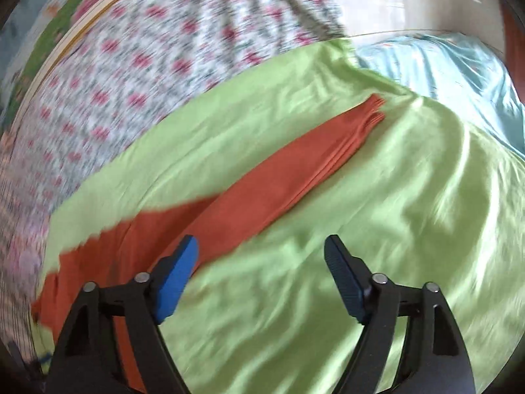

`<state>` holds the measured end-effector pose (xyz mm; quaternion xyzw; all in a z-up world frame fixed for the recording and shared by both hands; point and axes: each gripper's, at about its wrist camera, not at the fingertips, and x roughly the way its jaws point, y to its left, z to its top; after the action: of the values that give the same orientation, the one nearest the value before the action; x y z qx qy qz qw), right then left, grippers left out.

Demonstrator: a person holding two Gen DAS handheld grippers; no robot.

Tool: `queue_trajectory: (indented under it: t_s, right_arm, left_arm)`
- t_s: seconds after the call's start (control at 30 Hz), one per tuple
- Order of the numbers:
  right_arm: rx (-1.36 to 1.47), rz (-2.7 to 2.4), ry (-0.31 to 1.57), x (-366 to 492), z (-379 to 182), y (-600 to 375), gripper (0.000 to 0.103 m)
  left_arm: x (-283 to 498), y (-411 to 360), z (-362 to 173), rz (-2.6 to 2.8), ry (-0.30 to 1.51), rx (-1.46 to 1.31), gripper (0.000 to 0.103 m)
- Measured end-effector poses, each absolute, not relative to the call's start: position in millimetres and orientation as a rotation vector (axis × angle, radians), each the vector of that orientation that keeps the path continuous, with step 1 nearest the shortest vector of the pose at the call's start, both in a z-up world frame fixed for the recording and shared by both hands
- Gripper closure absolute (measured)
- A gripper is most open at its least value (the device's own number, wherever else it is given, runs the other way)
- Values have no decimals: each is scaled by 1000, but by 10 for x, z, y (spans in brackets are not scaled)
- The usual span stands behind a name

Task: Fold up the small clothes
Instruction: 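Grasp the sweater sleeve cuff with the right gripper and lift it, then carry the held sleeve across the sweater body toward the left gripper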

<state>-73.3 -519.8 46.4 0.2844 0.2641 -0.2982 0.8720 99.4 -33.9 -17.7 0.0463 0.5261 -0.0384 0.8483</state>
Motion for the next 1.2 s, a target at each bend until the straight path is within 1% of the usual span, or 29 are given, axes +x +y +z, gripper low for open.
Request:
queue_trajectory:
  t_s: [0.1,0.17,0.37,0.43,0.47,0.5,0.67,0.8,1.0,1.2]
  right_arm:
    - [650,-712,509,-777,511,-5759,46]
    - [695,-752,498,-685,476,-6085,51]
    - [756,-822,494,-487,398,-6694,54]
    - [767,-829,507,-413,352,-6814,69]
    - [764,-826,513,-384,344,-6841,84]
    - [758,-821,512,-359,362,-6848,92]
    - [652,-720,463,-223,625,-6561,94]
    - [581,-566,455,-22,835,-6042,94]
    - [517,-220,481,519,966,-4800,94]
    - [533,125,583,1238,744,-3325,94]
  left_arm:
    - [1090,-380,-229,-86,1122,90,4]
    - [1158,-409,-276,-88,1132,84,4]
    - [1288,-462,-420,-85,1174,86,4]
    - [1324,-456,-456,-82,1174,88,4]
    - [1330,-460,-462,-83,1174,87,4]
    - [1340,-457,-465,-85,1174,84,4]
    - [1324,-459,-455,-101,1161,65,4]
    - [1227,-411,-403,-122,1144,34,4]
    - [1077,-238,-320,-114,1119,12,4]
    - [928,66,-228,-102,1091,-47,4]
